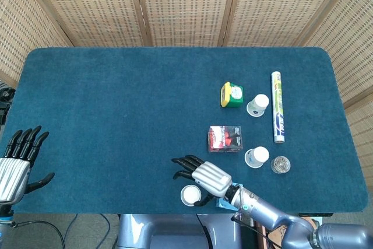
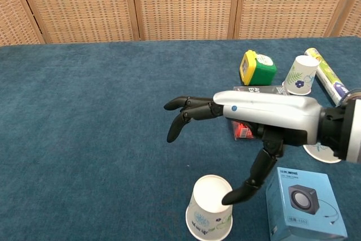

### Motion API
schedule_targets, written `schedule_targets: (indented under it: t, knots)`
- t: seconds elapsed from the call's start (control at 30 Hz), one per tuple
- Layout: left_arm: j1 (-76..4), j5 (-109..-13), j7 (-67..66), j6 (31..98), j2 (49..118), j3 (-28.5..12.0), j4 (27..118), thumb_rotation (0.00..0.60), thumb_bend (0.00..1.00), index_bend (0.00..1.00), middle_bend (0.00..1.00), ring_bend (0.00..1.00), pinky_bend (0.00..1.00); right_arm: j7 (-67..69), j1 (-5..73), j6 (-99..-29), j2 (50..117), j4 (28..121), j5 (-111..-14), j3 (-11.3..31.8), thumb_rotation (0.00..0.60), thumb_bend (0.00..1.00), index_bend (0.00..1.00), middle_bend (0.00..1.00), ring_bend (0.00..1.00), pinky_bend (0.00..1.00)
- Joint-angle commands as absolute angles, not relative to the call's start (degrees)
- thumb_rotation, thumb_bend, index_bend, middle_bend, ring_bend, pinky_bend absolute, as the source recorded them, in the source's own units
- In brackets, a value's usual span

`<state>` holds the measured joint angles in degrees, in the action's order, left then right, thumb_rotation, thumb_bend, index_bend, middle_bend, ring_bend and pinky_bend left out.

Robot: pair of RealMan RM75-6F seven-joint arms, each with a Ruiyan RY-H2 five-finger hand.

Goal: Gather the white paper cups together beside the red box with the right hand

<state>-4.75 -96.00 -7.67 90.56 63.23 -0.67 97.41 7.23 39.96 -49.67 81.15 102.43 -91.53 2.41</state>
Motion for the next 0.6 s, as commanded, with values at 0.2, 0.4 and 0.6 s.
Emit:
schedule_targets:
  t: [0.2,0.4,0.6]
  knots:
    - [-4.8,-96.0,-7.4,90.6,63.2,-0.7,97.4,0.6,0.18,0.0,0.0,0.0,0.0,5.8,39.7,-50.1,84.5,99.3,-89.8,1.8,0.6,0.12,0.28,0.0,0.0,0.0]
    - [-4.8,-96.2,-7.5,90.6,63.2,-0.6,97.4,0.6,0.18,0.0,0.0,0.0,0.0,6.2,39.6,-50.5,85.4,97.6,-89.5,1.3,0.6,0.12,0.28,0.0,0.0,0.0]
    - [-4.8,-96.0,-7.6,90.4,63.2,-0.6,97.4,0.6,0.18,0.0,0.0,0.0,0.0,6.4,39.5,-51.0,85.1,97.0,-89.8,0.8,0.6,0.12,0.28,0.0,0.0,0.0]
